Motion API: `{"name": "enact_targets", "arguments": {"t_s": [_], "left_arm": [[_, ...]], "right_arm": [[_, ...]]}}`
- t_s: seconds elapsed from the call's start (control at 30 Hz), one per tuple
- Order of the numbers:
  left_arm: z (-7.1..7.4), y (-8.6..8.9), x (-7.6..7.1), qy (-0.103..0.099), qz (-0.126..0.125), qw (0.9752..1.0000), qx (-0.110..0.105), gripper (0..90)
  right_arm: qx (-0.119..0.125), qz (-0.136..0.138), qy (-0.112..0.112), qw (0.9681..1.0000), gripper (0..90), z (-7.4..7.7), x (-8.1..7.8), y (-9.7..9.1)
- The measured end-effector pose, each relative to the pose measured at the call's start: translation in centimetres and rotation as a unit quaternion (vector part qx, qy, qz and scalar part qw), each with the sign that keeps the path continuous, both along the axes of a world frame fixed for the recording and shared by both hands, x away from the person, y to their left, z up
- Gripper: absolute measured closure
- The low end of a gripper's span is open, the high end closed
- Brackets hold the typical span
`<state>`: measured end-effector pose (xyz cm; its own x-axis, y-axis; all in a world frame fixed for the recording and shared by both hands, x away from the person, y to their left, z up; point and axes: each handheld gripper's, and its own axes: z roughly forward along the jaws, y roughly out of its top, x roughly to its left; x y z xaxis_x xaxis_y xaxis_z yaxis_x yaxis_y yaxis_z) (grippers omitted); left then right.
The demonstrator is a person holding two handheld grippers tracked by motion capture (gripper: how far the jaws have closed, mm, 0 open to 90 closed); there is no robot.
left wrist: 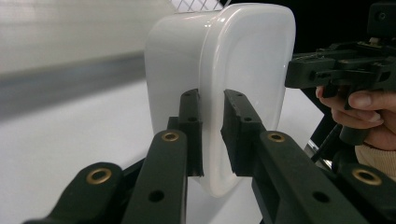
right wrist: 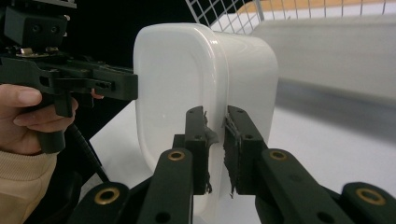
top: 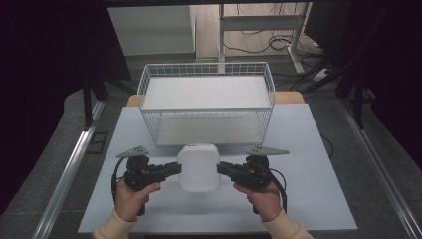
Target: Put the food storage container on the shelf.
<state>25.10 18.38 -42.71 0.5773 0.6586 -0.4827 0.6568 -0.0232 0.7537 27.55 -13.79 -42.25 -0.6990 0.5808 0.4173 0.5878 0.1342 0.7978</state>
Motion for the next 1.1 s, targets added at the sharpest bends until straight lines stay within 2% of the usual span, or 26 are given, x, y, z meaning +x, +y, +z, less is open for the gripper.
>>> {"name": "enact_targets", "arguments": {"t_s": [0.1,0.13,0.23,0.43,0.73,1.1], "left_arm": [[0.6,-0.1,0.4,-0.007,0.001,1.0,0.002,79.3],[1.2,-0.1,0.8,-0.013,0.0,0.9999,0.002,79.3],[2.0,-0.2,1.5,-0.02,0.002,0.9998,0.0,79.4],[3.5,-0.1,2.8,-0.026,0.0,0.9997,-0.005,79.3],[5.7,0.1,3.9,-0.042,0.0,0.9991,-0.002,79.3],[7.2,0.2,4.8,-0.051,0.001,0.9987,-0.002,79.3]], "right_arm": [[-0.001,-0.002,-0.005,1.0,80.2,0.6,0.3,0.0],[-0.003,-0.003,-0.012,0.9999,80.1,1.3,0.7,0.0],[-0.002,-0.003,-0.02,0.9998,80.2,2.1,1.4,-0.1],[0.001,-0.003,-0.03,0.9996,80.2,3.7,2.5,-0.2],[0.001,0.001,-0.046,0.9989,80.3,6.1,3.7,0.0],[0.002,0.001,-0.053,0.9986,80.3,7.6,4.7,0.2]]}}
